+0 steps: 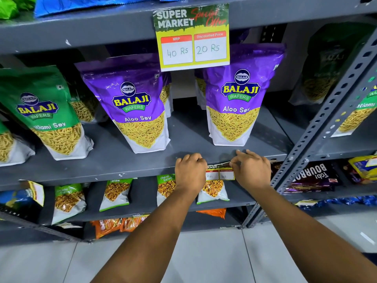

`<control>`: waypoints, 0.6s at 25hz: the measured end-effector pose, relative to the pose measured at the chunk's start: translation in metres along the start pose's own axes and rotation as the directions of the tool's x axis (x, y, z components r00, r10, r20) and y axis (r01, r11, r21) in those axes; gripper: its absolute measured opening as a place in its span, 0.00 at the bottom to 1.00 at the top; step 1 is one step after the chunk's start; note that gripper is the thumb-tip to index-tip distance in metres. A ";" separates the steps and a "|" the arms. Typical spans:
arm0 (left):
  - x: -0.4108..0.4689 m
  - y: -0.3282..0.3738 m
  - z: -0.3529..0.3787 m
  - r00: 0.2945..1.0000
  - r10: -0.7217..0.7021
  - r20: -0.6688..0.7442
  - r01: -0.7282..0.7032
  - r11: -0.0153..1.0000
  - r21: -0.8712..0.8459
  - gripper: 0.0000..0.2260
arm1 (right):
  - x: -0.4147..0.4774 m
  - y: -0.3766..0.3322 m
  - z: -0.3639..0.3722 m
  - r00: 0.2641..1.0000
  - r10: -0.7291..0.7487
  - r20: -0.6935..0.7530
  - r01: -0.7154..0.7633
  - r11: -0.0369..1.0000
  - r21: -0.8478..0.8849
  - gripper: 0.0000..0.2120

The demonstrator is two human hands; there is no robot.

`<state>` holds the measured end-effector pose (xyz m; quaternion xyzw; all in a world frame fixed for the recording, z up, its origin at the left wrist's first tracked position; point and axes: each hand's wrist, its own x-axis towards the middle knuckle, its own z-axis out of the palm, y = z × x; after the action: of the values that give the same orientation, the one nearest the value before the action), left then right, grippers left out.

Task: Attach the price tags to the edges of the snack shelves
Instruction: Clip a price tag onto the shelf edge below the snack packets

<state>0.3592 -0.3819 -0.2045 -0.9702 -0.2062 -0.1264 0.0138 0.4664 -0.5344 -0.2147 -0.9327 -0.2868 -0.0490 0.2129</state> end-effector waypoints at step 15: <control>0.025 -0.007 -0.012 0.996 0.080 0.031 -0.083 0.993 0.083 0.17 | 0.024 0.002 -0.007 0.995 0.048 -0.089 -0.060 0.989 -0.134 0.23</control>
<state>0.3755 -0.3664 -0.1865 -0.9781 -0.1718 -0.1033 0.0568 0.4881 -0.5268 -0.2039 -0.9497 -0.2479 -0.1025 0.1618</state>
